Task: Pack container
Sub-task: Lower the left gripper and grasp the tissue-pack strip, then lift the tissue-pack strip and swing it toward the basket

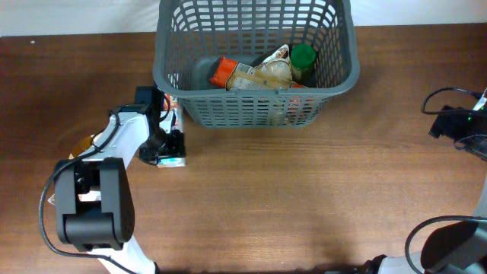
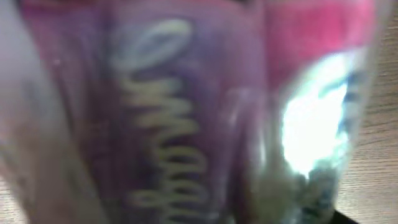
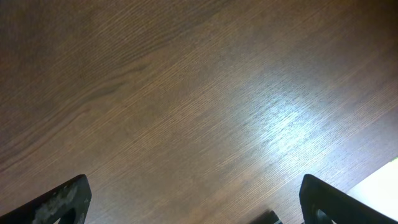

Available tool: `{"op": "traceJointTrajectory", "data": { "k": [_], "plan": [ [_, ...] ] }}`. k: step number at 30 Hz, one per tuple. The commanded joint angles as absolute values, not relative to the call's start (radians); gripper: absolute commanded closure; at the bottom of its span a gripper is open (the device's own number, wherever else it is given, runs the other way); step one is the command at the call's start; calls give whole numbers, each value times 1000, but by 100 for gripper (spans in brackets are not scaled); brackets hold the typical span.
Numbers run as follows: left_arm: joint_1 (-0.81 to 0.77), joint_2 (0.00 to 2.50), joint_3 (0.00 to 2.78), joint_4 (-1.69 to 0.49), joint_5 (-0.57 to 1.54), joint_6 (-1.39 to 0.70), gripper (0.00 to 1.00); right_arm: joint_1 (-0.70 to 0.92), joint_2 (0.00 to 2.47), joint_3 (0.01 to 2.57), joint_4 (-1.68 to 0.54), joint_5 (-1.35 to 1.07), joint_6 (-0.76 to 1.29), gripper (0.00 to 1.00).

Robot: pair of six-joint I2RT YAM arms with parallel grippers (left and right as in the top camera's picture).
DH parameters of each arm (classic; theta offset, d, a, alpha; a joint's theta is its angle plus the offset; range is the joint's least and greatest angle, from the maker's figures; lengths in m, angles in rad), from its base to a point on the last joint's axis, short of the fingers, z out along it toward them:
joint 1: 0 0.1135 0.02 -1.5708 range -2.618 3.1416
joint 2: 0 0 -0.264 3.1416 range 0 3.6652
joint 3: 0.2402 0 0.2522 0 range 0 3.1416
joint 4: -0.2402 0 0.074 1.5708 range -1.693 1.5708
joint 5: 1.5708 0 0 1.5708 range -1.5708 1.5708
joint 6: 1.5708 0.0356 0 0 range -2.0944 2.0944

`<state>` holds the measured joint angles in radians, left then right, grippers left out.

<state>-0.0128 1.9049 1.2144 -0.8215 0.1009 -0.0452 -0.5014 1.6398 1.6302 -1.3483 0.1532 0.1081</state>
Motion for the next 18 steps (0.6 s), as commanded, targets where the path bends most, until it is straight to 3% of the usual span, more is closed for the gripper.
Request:
{"op": "traceJointTrajectory", "data": {
  "k": [1, 3, 4, 11, 18],
  "plan": [
    [-12, 1919, 1208, -810, 108, -40, 75, -505, 1634, 1626, -1345, 169, 113, 1],
    [-12, 1919, 1208, -799, 99, -40, 94, -505, 1634, 1626, -1345, 169, 113, 1],
    [-12, 1919, 1208, -797, 86, -40, 98, -505, 1634, 1626, -1345, 169, 113, 1],
    [20, 1918, 1216, -794, 82, -78, 98, -505, 1634, 1626, -1345, 169, 113, 1],
    [177, 1882, 1259, -816, 98, -224, 98, -505, 1634, 1626, -1345, 169, 113, 1]
  ]
}}
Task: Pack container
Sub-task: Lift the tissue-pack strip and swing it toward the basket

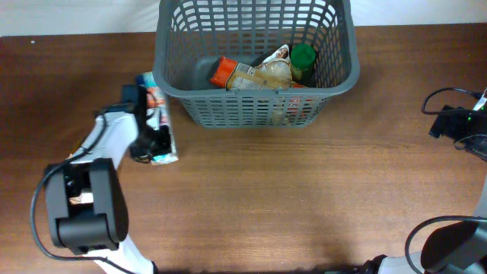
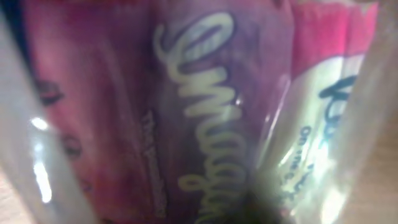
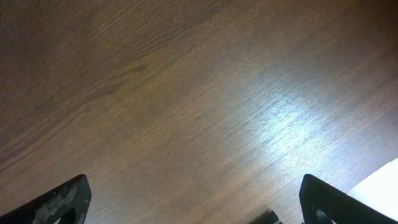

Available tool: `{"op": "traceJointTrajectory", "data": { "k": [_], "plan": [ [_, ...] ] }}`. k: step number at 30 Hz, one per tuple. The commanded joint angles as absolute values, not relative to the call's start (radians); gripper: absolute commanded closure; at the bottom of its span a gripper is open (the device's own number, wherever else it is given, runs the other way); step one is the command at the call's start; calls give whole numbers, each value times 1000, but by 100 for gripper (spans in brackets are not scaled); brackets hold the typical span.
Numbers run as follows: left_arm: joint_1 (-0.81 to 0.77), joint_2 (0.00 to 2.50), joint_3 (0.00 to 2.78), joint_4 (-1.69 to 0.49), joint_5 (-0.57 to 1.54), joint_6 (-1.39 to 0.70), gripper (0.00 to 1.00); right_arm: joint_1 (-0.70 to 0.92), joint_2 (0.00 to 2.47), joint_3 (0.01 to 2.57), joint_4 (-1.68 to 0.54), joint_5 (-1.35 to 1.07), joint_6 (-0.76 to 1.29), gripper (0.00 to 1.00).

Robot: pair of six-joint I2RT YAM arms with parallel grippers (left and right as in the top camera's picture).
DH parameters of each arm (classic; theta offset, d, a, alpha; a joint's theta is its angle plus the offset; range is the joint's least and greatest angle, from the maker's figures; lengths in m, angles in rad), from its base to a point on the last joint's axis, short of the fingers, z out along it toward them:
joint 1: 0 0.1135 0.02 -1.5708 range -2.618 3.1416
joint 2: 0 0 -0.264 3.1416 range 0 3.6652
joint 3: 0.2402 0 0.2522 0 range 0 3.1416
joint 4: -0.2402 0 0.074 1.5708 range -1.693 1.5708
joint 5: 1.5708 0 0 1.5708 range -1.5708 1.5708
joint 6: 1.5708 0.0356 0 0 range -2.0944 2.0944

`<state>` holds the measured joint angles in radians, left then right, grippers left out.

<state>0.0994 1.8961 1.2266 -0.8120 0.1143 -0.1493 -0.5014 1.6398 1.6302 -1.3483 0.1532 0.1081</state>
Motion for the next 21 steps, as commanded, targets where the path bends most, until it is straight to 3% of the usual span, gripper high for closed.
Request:
{"op": "traceJointTrajectory", "data": {
  "k": [1, 9, 21],
  "plan": [
    [203, 1870, 1266, -823, 98, -225, 98, -505, 1634, 1626, -1345, 169, 113, 1],
    [330, 1726, 1386, -908, 146, -232, 98, -505, 1634, 1626, -1345, 169, 113, 1],
    [209, 1455, 1752, -1009, 185, -125, 98, -505, 1634, 1626, -1345, 169, 113, 1]
  ]
}}
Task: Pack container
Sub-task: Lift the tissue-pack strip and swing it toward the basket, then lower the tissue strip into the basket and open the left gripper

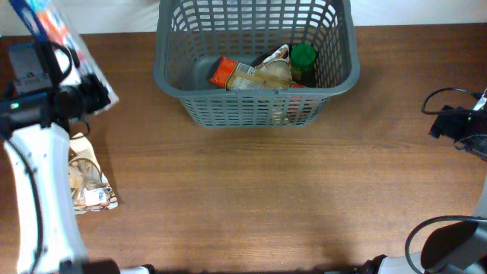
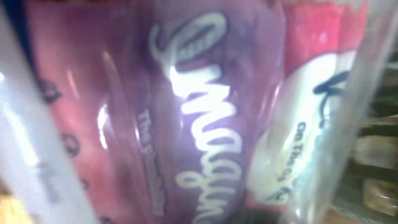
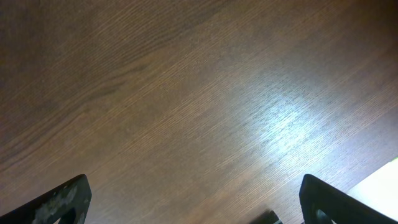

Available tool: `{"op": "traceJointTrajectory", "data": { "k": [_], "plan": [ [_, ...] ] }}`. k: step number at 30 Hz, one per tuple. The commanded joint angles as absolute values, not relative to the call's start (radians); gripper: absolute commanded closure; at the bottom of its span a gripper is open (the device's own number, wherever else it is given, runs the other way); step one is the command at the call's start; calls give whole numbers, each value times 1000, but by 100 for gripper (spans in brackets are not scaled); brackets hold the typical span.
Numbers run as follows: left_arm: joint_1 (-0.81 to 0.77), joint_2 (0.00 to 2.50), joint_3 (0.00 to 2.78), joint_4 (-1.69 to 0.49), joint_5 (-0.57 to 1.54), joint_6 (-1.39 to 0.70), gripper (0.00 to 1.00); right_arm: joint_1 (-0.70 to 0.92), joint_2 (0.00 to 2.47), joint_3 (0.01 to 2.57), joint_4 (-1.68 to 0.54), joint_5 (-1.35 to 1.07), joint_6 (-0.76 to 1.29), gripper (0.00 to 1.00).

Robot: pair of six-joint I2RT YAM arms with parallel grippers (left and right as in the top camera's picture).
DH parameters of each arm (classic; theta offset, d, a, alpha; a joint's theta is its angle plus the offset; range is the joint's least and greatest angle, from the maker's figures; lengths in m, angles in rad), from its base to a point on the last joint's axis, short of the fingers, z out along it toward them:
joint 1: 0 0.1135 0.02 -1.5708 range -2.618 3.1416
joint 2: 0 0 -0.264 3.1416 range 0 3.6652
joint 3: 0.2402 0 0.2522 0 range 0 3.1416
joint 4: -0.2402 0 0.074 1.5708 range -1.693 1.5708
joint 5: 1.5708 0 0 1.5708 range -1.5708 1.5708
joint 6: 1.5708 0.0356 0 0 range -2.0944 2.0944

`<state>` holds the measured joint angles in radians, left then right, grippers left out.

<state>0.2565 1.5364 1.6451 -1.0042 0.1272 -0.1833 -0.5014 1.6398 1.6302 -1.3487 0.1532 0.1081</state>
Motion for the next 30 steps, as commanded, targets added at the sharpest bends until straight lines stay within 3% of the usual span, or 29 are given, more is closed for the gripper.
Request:
{"op": "traceJointTrajectory", "data": {
  "k": [1, 6, 17, 23, 30],
  "plan": [
    [191, 1439, 1782, -1009, 221, -105, 98, -505, 1634, 1626, -1345, 169, 113, 1],
    [43, 1377, 1924, -993, 371, -14, 98, -505, 1634, 1626, -1345, 169, 113, 2],
    [-321, 1435, 1963, -989, 408, 130, 98, -505, 1634, 1626, -1345, 169, 113, 1],
    [-344, 1531, 1963, -881, 395, 139, 98, -505, 1634, 1626, -1345, 169, 113, 1],
    [-343, 1639, 1963, -686, 318, -20, 98, -505, 1634, 1626, -1345, 169, 113, 1]
  ]
}}
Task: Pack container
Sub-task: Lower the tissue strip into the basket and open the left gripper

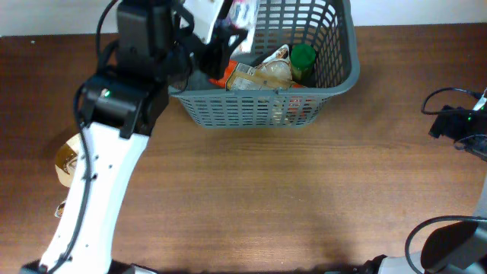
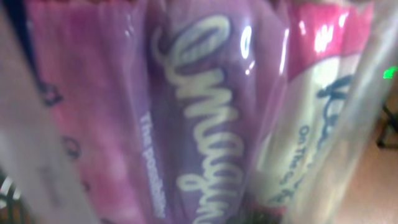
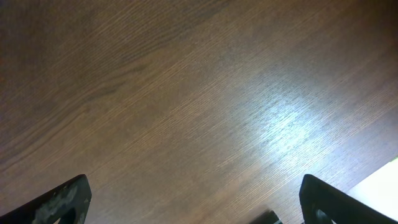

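Observation:
The grey plastic basket [image 1: 335, 76] stands at the back of the wooden table. Inside lie an orange packet [image 1: 224, 73], a clear bag [image 1: 264, 73] and a green-capped bottle [image 1: 303, 55]. My left gripper [image 1: 217, 42] hangs raised over the basket's left side, shut on a pink and purple snack packet [image 1: 237, 12]. That packet [image 2: 199, 112], with cursive lettering, fills the left wrist view and hides the fingers. My right gripper [image 3: 199, 202] stands wide open over bare wood at the table's far right [image 1: 450, 122].
A brownish snack bag [image 1: 67, 158] lies on the table at the left, partly under my raised left arm [image 1: 99, 190]. Cables of the right arm trail at the right edge [image 1: 464, 103].
My left gripper, still holding the pink packet, has moved from high over the table's far left corner to above the basket's left side. The right arm has not moved.
First my left gripper was shut on the pink packet low beside the basket's left front corner. Then packet and gripper stood slightly further left. After that they were raised at the far left, uncovering a brownish bag. Now the packet hangs over the basket.

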Available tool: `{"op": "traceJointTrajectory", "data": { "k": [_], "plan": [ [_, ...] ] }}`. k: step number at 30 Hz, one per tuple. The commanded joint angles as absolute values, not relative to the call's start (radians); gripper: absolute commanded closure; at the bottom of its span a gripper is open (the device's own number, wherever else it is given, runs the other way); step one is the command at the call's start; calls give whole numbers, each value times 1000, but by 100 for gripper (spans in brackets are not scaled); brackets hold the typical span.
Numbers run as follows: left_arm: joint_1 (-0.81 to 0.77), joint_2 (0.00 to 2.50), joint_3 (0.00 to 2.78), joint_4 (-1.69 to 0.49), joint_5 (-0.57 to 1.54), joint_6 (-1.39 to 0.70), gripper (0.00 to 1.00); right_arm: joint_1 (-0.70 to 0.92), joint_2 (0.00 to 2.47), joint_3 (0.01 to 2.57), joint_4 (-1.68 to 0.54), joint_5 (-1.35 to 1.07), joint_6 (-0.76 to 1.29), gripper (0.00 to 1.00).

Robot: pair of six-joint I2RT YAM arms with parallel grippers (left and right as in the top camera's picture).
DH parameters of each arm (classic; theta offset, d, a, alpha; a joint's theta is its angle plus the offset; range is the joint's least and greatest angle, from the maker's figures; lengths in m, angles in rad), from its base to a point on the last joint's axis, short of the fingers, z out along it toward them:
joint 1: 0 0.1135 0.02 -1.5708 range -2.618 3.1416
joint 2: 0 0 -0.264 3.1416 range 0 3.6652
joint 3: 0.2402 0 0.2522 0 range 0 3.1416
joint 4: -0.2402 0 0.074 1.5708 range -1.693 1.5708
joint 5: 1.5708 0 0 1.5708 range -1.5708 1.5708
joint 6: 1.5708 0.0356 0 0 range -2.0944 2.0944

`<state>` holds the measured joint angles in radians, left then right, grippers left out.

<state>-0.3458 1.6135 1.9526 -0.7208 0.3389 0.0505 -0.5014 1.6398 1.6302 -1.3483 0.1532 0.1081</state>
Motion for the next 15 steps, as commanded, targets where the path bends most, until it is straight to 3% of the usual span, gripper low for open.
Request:
{"op": "traceJointTrajectory", "data": {
  "k": [1, 15],
  "plan": [
    [-343, 1656, 1963, -681, 318, -32, 98, -505, 1634, 1626, -1345, 169, 113, 1],
    [-342, 1873, 1963, -744, 262, -60, 98, -505, 1634, 1626, -1345, 169, 113, 1]
  ]
}}
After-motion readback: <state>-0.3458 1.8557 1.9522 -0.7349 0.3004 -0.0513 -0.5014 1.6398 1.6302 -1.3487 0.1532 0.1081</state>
